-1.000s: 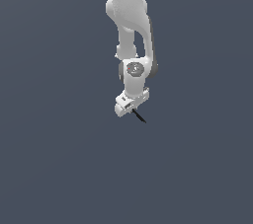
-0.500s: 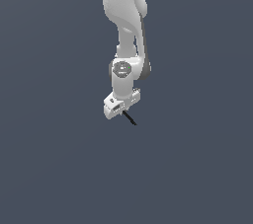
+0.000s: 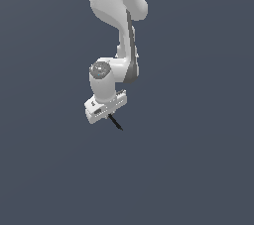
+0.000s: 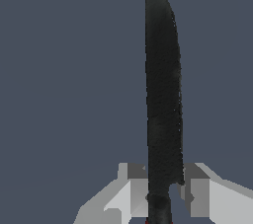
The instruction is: Pick up the object and move it to a goal position.
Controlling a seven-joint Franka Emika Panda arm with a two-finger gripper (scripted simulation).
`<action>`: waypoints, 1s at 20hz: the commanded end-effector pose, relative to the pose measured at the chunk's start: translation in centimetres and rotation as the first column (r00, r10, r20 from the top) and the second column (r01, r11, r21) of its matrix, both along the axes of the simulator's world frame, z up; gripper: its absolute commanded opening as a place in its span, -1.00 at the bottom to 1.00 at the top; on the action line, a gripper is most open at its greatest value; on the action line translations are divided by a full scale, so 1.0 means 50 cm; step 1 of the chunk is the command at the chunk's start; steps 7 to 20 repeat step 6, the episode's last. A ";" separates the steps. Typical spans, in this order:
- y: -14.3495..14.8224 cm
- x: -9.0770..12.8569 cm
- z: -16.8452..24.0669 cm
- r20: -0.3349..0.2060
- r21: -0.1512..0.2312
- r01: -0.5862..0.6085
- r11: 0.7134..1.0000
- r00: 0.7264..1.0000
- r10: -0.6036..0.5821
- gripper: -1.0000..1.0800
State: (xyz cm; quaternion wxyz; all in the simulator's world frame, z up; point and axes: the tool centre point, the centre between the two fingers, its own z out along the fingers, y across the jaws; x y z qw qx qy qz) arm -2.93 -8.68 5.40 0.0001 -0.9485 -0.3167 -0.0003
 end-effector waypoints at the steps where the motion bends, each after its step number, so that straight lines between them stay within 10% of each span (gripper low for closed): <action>1: -0.017 0.010 0.007 0.000 0.000 -0.002 1.000 1.000 0.002 -1.00; 20: -0.030 0.018 0.011 -0.001 0.000 -0.001 1.000 1.000 0.001 -1.00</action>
